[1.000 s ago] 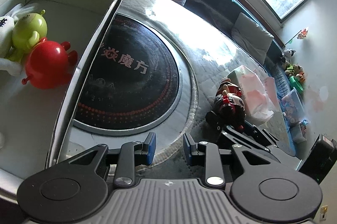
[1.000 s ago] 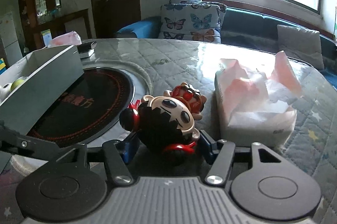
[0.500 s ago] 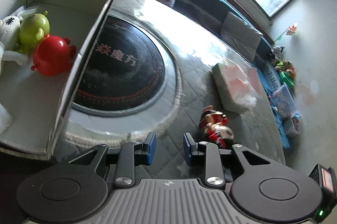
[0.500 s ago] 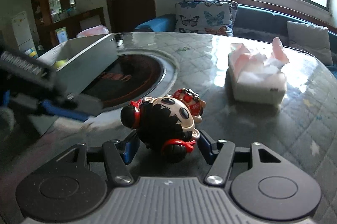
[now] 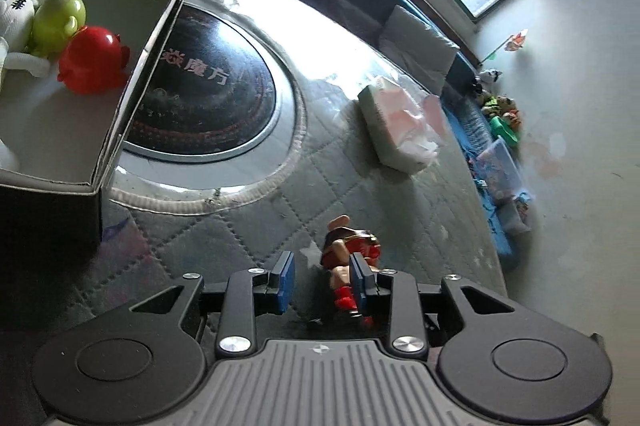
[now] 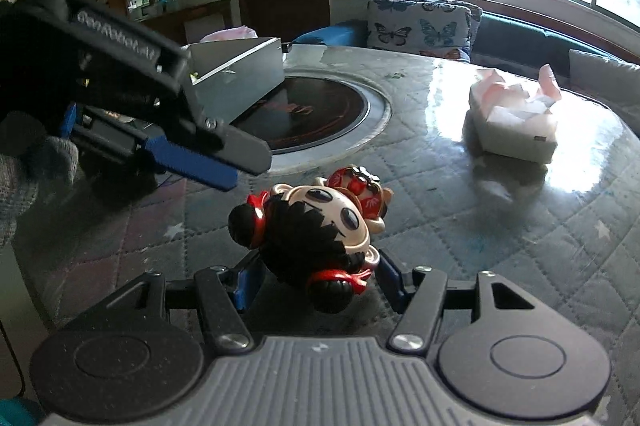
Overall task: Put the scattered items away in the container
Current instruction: 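Close the left tool on the doll figure's body, then lift the doll figure with the left tool and carry it into the box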
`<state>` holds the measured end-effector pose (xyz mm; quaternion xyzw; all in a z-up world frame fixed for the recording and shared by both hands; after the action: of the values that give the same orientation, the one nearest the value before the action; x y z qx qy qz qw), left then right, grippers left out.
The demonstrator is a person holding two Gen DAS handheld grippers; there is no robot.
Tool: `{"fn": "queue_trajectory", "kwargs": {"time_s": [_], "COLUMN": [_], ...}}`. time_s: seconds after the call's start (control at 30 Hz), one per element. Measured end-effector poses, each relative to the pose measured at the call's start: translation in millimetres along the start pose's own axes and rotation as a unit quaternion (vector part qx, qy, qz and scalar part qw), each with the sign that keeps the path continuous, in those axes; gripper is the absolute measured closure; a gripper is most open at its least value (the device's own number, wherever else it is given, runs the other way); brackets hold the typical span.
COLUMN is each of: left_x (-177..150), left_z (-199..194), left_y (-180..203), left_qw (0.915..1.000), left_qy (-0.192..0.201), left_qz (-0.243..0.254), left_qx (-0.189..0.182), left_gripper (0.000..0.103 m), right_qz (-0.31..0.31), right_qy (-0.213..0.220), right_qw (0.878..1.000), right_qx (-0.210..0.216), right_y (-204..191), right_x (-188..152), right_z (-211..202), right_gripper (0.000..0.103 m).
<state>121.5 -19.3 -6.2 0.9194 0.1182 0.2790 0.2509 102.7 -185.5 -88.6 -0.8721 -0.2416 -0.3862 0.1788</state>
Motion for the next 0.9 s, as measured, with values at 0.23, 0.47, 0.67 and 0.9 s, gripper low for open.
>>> {"fn": "queue_trajectory", "kwargs": {"time_s": [0.23,0.47,0.67,0.9], "left_x": [-2.8,-3.0,-3.9,-3.4], "left_z": [5.1,12.7,17.6,22.6], "left_y": [3.6,0.5,-3.8,-8.3], "left_qw": [0.9999,0.9999,0.9996,0.9990], "left_qy": [-0.009,-0.012,-0.020,-0.021], "left_qz": [-0.001,-0.006,-0.015,-0.029], "left_qx": [-0.012,-0.009,-0.014,-0.028], "left_gripper": [0.070,0.070,0.068,0.066], "right_qz": [0.010,0.051,0.061,0.071], "right_qy": [0.004,0.025,0.025,0.024], "right_qw": [1.000,0.998,0.997,0.995], "right_qx": [0.018,0.037,0.051,0.059], "right_y": [-5.5,4.0,5.0,5.0], "right_x": [-1.9,2.1,3.2,5.4], "right_z": [-8.8,-22.7,-20.5,-12.1], "right_gripper": [0.041,0.041,0.041,0.041]}}
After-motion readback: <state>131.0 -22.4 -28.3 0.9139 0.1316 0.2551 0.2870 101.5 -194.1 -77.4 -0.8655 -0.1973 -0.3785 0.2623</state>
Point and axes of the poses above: each gripper's, at about its wrist camera, not at the fingertips, and z roughly the way its jaws point, y to its right, x to its top, the point moved 4 cm from there along z, roughly the way its jaws point, and after that the axes turned 6 degrees about x, right-handed, at the moved point
